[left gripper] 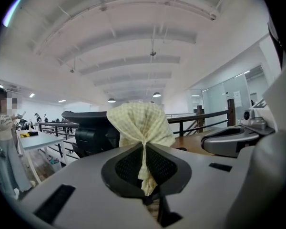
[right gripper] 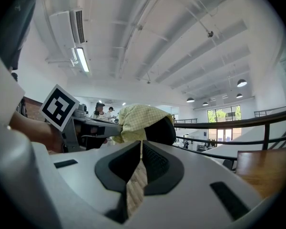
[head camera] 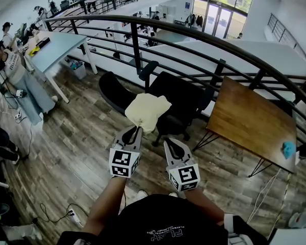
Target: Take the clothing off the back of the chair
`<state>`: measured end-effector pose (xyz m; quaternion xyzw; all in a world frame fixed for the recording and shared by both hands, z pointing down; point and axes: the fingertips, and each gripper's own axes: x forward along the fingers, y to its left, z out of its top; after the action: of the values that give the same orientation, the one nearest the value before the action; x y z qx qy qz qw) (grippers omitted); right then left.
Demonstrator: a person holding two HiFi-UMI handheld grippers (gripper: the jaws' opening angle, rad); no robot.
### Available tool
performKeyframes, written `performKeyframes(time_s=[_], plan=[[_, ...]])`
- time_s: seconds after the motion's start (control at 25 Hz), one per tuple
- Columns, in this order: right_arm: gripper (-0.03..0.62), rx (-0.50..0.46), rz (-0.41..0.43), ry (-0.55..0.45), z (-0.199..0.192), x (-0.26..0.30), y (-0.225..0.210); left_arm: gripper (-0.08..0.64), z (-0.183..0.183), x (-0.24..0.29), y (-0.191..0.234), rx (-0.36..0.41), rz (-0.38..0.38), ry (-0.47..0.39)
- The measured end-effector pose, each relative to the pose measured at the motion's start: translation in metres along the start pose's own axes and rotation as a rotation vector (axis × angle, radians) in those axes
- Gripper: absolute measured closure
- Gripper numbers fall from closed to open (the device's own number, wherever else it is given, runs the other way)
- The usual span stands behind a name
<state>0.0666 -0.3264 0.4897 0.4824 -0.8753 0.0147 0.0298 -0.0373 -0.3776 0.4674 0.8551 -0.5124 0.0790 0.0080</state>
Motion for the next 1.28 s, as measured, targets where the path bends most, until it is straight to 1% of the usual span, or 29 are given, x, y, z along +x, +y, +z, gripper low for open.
performKeyframes(time_s=[0.28, 0.72, 1.04, 1.28], plan=[[0.568, 0.005, -0.004, 0.008, -0.002, -0.001, -0.001, 0.535, -0.001, -0.006, 0.001, -0.028, 0.000, -0.004], [0.569, 0.001, 0.026, 0.012, -0.007, -0.005, 0.013, 0.537, -0.006, -0.025, -0.006, -0.025, 0.003, -0.007], [0.569, 0.011, 0.063, 0.015, -0.008, -0.023, 0.016, 0.537, -0.010, -0.042, -0.013, -0.041, 0.049, 0.009], [0.569, 0.020, 0.104, 0.017, -0.013, -0.045, 0.023, 0.537, -0.021, -0.064, -0.035, -0.067, 0.065, 0.033]])
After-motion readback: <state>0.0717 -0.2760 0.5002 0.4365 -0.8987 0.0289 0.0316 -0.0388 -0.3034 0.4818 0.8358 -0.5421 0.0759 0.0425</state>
